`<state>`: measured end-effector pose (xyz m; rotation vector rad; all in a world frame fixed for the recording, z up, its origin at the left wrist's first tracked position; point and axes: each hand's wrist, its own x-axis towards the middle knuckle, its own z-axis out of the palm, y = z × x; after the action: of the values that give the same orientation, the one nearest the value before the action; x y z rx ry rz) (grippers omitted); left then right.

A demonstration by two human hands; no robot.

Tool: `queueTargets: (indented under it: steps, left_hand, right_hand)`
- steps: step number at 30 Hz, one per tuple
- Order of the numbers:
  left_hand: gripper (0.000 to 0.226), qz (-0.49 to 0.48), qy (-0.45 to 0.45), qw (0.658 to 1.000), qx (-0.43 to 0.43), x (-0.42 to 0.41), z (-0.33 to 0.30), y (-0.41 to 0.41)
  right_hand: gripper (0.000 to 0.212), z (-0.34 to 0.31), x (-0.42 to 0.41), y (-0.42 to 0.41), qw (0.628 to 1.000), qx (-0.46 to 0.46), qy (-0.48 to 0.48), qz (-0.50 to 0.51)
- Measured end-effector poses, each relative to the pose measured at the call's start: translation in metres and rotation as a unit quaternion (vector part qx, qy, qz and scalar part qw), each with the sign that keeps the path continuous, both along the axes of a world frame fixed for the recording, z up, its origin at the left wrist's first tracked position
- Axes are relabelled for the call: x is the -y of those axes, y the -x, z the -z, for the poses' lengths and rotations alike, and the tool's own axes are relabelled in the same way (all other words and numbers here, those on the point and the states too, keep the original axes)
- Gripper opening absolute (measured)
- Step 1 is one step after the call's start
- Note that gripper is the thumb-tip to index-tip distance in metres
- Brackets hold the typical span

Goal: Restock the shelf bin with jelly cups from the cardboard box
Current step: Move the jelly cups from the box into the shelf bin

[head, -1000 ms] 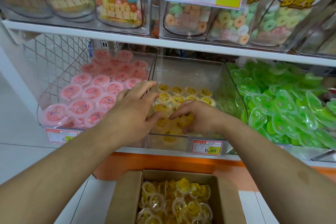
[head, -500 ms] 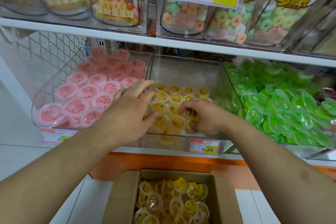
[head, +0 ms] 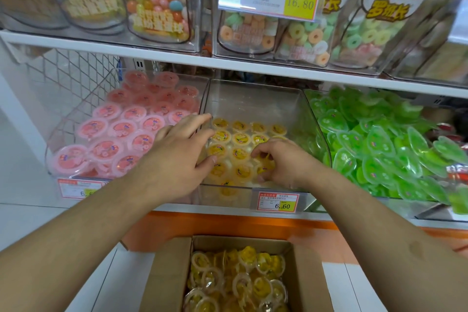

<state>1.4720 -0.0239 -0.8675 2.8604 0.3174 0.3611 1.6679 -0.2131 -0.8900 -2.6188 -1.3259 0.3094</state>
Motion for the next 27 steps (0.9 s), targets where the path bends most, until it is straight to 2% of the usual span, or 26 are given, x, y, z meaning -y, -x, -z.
queueTargets:
  steps: [7, 11, 13, 16, 19, 22, 24, 27]
  left_hand:
    - [0.052, 0.018, 0.021, 0.998, 0.048, 0.030, -0.014, 0.027]
    - [0.041, 0.035, 0.098, 0.992, 0.072, 0.064, -0.007, 0.054]
    - [0.038, 0.045, 0.139, 0.988, 0.052, 0.083, 0.006, 0.068]
    - [0.039, 0.045, 0.169, 0.984, -0.037, 0.109, 0.035, 0.081]
    - [0.035, 0.026, 0.172, 0.979, -0.110, 0.128, 0.073, 0.090]
    - [0.033, 0.022, 0.183, 0.966, -0.179, 0.138, 0.115, 0.094]
    - [0.034, 0.023, 0.224, 0.948, -0.227, 0.141, 0.142, 0.091]
    - [0.035, 0.023, 0.280, 0.924, -0.259, 0.146, 0.173, 0.078]
  right_hand:
    - [0.047, -0.038, 0.038, 0.044, 0.991, -0.041, -0.126, 0.020]
    - [0.029, -0.037, 0.071, 0.094, 0.962, -0.121, -0.244, 0.012]
    - [0.022, -0.027, 0.087, 0.121, 0.952, -0.169, -0.253, 0.003]
    - [0.020, 0.004, 0.106, 0.144, 0.965, -0.178, -0.193, 0.012]
    - [0.020, 0.051, 0.121, 0.149, 0.982, -0.169, -0.075, 0.047]
    - [0.038, 0.093, 0.130, 0.151, 0.980, -0.187, 0.029, 0.064]
    - [0.050, 0.111, 0.134, 0.151, 0.974, -0.214, 0.055, 0.056]
    - [0.052, 0.138, 0.133, 0.146, 0.964, -0.257, 0.049, 0.046]
